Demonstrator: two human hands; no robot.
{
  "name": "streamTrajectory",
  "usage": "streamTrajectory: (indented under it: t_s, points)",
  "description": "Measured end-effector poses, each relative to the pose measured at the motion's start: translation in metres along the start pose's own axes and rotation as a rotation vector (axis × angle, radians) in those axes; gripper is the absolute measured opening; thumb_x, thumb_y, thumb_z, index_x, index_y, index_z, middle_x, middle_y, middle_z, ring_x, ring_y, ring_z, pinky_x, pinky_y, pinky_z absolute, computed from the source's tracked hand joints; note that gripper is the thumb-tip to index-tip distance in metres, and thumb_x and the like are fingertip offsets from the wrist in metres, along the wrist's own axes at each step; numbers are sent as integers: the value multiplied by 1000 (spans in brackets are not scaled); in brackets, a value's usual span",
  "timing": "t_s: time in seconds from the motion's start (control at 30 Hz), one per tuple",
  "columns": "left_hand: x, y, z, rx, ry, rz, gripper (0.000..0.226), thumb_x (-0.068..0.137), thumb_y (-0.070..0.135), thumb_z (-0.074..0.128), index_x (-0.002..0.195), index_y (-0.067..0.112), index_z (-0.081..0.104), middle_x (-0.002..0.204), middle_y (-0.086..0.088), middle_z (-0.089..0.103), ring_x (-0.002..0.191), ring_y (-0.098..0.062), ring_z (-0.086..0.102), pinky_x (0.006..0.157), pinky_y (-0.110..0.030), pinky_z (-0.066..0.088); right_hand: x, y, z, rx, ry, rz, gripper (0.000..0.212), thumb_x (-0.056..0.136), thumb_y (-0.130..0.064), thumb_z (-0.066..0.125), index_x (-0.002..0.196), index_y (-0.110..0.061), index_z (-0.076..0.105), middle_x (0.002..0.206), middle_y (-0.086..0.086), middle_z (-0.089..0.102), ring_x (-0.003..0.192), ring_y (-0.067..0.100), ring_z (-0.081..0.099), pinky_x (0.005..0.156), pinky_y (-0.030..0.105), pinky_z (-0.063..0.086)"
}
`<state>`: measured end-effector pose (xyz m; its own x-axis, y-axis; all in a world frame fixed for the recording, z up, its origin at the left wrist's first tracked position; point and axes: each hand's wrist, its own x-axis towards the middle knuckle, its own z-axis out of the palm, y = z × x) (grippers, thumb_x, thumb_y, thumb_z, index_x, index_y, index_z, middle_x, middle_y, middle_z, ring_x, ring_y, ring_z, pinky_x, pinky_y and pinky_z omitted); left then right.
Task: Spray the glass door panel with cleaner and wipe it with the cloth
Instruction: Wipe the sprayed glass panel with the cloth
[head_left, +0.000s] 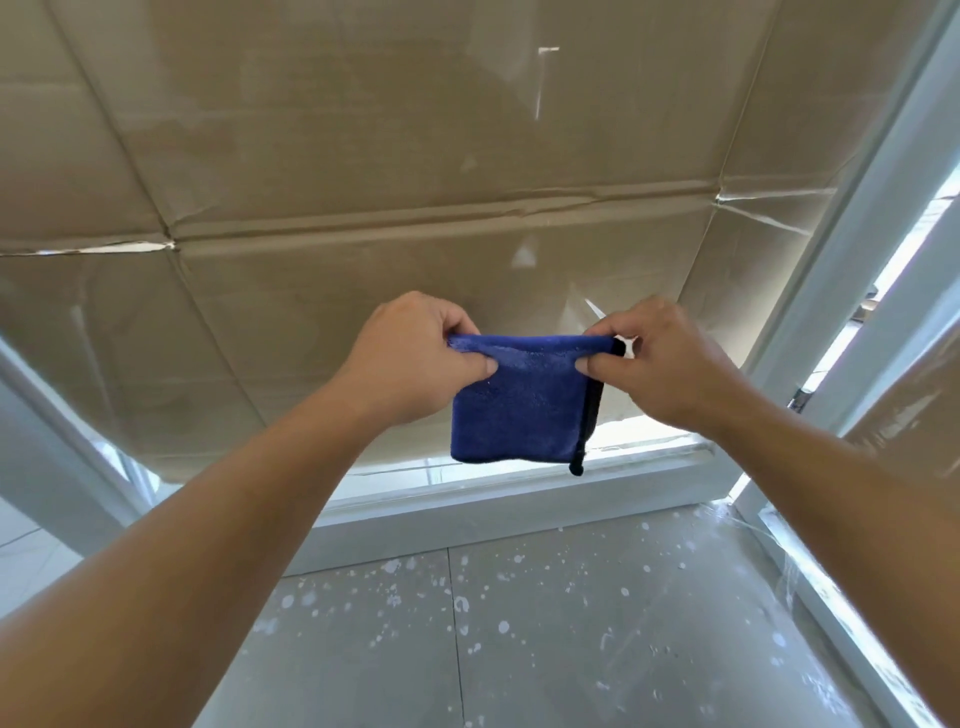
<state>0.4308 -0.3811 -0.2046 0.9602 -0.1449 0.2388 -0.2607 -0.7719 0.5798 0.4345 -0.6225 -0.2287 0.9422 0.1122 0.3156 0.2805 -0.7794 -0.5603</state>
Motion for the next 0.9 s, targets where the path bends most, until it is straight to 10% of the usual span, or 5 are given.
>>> streamTrajectory:
  t_s: [0.27, 0.43, 0.57, 0.9]
  points:
    - [8, 24, 5, -439, 175, 8, 14, 84, 26, 73, 83, 17, 63, 78, -5, 71, 64, -13, 58, 66, -32, 50, -11, -20, 37, 892, 445, 181, 22, 98, 0, 58, 110, -16, 69, 66, 0, 64, 58, 11, 60, 63, 30, 57]
    - [13, 36, 16, -362, 329, 78, 13, 81, 29, 76, 79, 24, 64, 71, 4, 71, 69, -17, 67, 70, -40, 56, -22, -18, 72, 514, 618, -86, 73, 94, -26, 64, 155, -33, 24, 144, -19, 46, 132, 12, 50, 108, 32, 45]
    - [18, 43, 24, -209, 458, 160, 10, 82, 34, 74, 85, 25, 70, 70, 12, 69, 68, -11, 66, 72, -37, 54, 3, -13, 84, 364, 721, -114, 86, 94, -28, 63, 161, -13, 11, 147, -47, 12, 143, -9, 20, 120, 22, 21]
    - [23, 35, 19, -192, 587, 204, 19, 85, 27, 70, 104, 24, 69, 95, 14, 68, 64, -1, 62, 72, -20, 49, 68, -13, 69, 350, 1002, -63, 101, 87, -31, 62, 158, -14, -8, 161, 7, 38, 144, 19, 36, 122, 36, 17]
